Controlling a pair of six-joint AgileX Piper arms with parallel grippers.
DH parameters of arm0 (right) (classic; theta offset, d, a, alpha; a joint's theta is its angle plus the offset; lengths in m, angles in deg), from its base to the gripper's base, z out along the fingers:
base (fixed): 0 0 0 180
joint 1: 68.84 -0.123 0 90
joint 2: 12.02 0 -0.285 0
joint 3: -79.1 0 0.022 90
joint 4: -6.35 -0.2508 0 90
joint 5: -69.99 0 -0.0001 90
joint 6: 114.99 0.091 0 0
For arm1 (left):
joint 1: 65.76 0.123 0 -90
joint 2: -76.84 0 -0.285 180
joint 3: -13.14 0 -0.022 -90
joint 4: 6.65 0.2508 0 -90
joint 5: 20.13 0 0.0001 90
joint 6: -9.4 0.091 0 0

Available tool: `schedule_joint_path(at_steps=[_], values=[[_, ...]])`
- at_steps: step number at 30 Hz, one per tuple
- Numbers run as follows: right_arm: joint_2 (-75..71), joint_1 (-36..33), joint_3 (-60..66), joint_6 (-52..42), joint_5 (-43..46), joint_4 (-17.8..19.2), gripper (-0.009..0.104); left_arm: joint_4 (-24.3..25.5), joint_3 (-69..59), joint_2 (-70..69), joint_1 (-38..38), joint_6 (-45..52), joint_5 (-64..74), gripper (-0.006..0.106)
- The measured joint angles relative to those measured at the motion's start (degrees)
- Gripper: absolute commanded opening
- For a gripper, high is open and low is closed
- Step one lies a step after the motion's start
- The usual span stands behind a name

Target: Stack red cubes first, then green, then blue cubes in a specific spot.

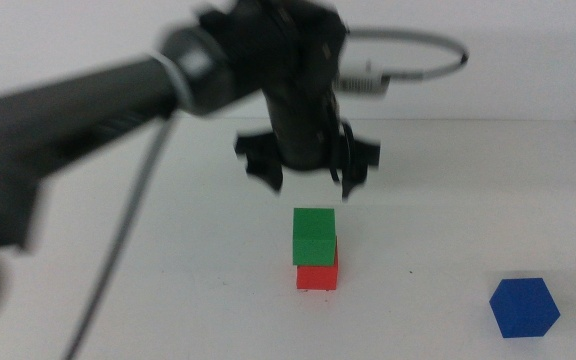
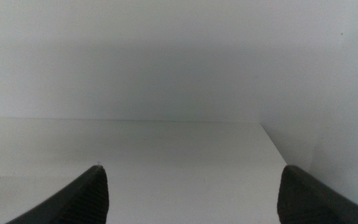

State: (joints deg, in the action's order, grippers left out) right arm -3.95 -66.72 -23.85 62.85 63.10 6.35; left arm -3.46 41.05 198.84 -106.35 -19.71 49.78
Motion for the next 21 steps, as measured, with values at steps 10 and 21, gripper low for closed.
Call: schedule_joint_path(at_steps=[10, 21], values=[[0.0, 0.0, 0.0, 0.0, 0.0, 0.0, 0.093, 4.7, -13.78, -34.93, 6.55, 16.97, -0.41, 0.093], [0.0, 0.0, 0.0, 0.0, 0.0, 0.0, 0.093, -10.9, -29.89, -67.25, 13.7, 34.94, -0.81, 0.093]])
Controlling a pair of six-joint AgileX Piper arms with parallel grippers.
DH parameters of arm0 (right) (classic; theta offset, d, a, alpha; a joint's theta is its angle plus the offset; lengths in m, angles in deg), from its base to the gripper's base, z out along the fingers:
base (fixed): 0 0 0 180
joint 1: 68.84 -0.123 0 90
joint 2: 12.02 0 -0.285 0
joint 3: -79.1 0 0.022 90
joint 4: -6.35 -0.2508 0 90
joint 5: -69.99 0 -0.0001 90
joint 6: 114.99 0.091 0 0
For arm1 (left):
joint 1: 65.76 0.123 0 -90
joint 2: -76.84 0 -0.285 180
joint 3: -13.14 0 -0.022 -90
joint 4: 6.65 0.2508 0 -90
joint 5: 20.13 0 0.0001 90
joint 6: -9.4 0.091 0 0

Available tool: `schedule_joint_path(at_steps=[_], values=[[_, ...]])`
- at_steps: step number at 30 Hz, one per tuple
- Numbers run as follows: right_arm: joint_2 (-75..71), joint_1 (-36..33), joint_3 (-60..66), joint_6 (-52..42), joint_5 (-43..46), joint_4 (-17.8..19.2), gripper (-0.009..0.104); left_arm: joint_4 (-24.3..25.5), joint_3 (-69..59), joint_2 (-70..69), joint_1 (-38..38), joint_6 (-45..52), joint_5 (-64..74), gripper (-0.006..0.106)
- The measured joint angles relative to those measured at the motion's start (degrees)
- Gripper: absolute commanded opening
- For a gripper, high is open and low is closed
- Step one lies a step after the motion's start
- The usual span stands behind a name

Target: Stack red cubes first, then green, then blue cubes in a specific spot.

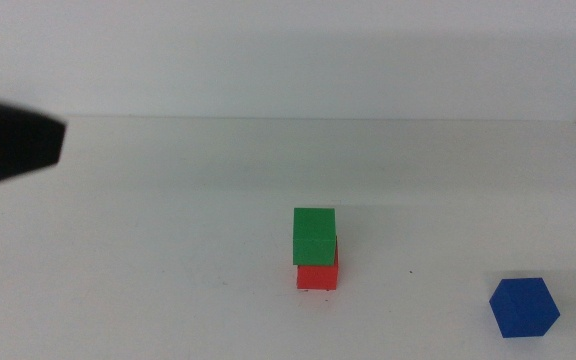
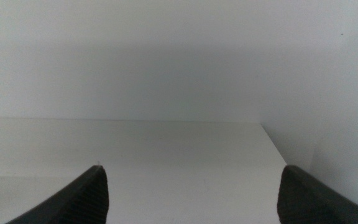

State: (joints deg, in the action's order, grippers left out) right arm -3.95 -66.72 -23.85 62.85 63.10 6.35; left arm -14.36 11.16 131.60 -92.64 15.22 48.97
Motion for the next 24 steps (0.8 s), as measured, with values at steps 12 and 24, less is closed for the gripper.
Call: schedule_joint_path(at_steps=[12, 24], values=[[0.0, 0.0, 0.0, 0.0, 0.0, 0.0, 0.093, -3.77, -3.42, -5.58, 0.0, 2.89, -2.49, 0.093], [0.0, 0.0, 0.0, 0.0, 0.0, 0.0, 0.093, -9.16, -3.77, -5.58, 0.0, 5.46, -5.47, 0.093]])
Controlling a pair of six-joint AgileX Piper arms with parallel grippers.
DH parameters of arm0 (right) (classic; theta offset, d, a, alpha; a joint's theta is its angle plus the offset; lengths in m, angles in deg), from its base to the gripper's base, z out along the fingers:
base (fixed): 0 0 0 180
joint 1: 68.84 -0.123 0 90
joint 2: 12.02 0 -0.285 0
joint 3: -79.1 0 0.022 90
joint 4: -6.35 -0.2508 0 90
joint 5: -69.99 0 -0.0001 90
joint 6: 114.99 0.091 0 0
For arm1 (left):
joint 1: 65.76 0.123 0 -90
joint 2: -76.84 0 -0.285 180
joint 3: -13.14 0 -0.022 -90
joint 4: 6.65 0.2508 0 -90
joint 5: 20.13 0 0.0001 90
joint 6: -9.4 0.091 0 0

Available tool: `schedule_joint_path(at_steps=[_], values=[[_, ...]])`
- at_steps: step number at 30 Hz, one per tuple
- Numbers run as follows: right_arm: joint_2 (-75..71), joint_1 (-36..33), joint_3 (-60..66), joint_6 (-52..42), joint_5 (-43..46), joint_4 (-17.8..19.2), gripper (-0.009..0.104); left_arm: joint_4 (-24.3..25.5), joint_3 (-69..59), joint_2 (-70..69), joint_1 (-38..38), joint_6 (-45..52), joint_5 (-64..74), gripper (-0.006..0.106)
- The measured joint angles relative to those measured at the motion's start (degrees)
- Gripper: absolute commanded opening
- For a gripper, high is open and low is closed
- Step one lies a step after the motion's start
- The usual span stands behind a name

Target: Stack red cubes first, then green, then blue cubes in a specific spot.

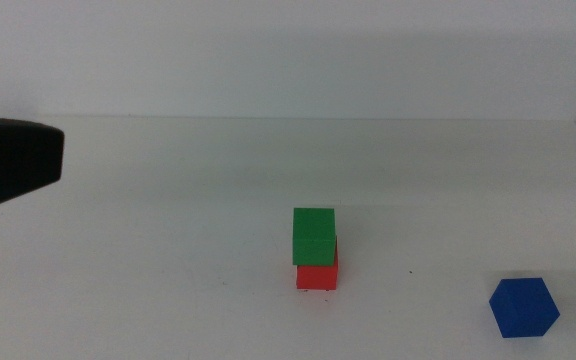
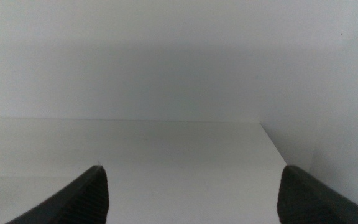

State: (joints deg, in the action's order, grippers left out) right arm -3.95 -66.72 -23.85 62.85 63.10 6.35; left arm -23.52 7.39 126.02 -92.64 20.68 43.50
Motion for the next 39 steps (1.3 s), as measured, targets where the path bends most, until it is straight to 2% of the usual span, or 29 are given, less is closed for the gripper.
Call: schedule_joint_path(at_steps=[9, 16, 19, 22, 27, 32, 34, 39], values=[[0.0, 0.0, 0.0, 0.17, 0.37, 0.0, 0.093, -0.29, 0.0, 0.0, 0.0, 0.56, -1.05, 0.093], [-0.1, 0.0, -0.13, 5.45, 3.31, -5.76, 0.093, -0.29, 0.0, 0.0, 0.0, 0.56, -1.05, 0.093], [2.88, 0.0, -5.61, 7.51, -1.89, -8.39, 0.093, -0.29, 0.0, 0.0, 0.0, 0.56, -1.05, 0.093], [11.75, 0.0, -16.72, 8.27, -8.79, -10.19, 0.093, -0.29, 0.0, 0.0, 0.0, 0.56, -1.07, 0.093], [28.7, 0.0, -39.73, 7.47, -33.44, -10.8, 0.093, -0.17, 0.0, 0.0, 0.0, 0.56, -1.31, 0.093], [39.98, 0.0, -52.04, 7.36, -50.67, -10.79, 0.093, -0.07, 0.0, 0.0, 0.0, 0.65, -1.54, 0.093], [42.42, 0.0, -54.15, 7.36, -53.96, -11.02, 0.093, 0.06, 0.0, 0.0, 0.0, 0.65, -1.75, 0.093], [46.15, 0.0, -55.0, 6.62, -53.96, -11.26, 0.093, 0.06, 0.0, 0.0, 0.0, 0.72, -1.97, 0.093]])
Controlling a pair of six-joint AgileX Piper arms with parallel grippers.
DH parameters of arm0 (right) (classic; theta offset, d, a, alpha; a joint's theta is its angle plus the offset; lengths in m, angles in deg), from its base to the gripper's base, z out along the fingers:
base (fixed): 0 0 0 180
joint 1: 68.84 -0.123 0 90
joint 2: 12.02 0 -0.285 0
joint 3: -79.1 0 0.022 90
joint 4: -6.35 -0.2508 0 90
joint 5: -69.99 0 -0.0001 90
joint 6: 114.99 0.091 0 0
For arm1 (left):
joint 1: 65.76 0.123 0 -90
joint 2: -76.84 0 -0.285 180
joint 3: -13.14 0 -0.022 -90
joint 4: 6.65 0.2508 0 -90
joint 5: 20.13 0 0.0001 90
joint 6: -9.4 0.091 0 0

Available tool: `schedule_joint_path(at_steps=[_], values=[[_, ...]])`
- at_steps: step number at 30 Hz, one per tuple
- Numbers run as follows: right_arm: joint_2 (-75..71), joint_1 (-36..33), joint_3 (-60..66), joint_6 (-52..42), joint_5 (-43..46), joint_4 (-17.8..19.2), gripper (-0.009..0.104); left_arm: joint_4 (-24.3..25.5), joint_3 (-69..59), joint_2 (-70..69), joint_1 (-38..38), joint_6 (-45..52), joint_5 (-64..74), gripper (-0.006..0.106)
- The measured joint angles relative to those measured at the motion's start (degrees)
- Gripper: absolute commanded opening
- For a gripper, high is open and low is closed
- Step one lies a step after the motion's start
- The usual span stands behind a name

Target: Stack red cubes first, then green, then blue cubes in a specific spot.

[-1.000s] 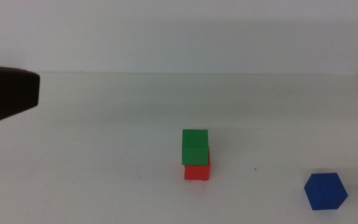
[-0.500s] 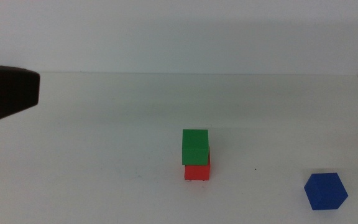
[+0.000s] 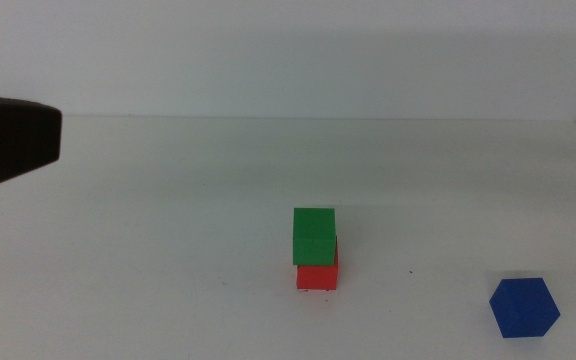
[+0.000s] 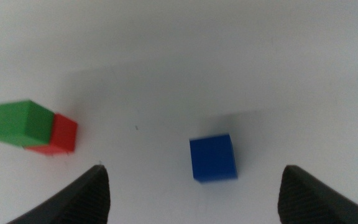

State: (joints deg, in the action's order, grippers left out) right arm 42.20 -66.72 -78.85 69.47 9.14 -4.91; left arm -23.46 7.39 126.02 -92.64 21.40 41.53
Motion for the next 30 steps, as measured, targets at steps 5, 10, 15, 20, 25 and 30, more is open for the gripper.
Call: schedule_joint_path(at_steps=[5, 10, 15, 20, 25, 30], values=[[6.2, 0.0, -0.2, -2.57, -5.73, 0.63, 0.093, 0.23, 0.0, 0.0, 0.0, 0.0, 0.0, 0.093], [15.8, 0.0, 0.37, -4.97, -2.07, 1.11, 0.093, 0.23, 0.0, 0.0, 0.0, 0.0, 0.0, 0.093], [23.42, -4.09, 3.0, -2.49, 3.63, 5.39, 0.093, 0.34, 0.0, 0.0, 0.0, 0.0, -0.33, 0.093], [30.35, -11.11, 3.1, 2.28, 4.91, 12.62, 0.093, 0.45, 0.0, 0.0, 0.0, 0.0, -0.33, 0.093], [35.74, -14.86, 3.1, 5.79, 9.16, 14.91, 0.093, 0.45, 0.0, 0.0, 0.0, 0.0, -0.33, 0.093], [40.62, -15.19, 3.1, 6.33, 12.36, 15.79, 0.093, 0.45, 0.0, 0.0, 0.0, 0.0, -0.33, 0.093]])
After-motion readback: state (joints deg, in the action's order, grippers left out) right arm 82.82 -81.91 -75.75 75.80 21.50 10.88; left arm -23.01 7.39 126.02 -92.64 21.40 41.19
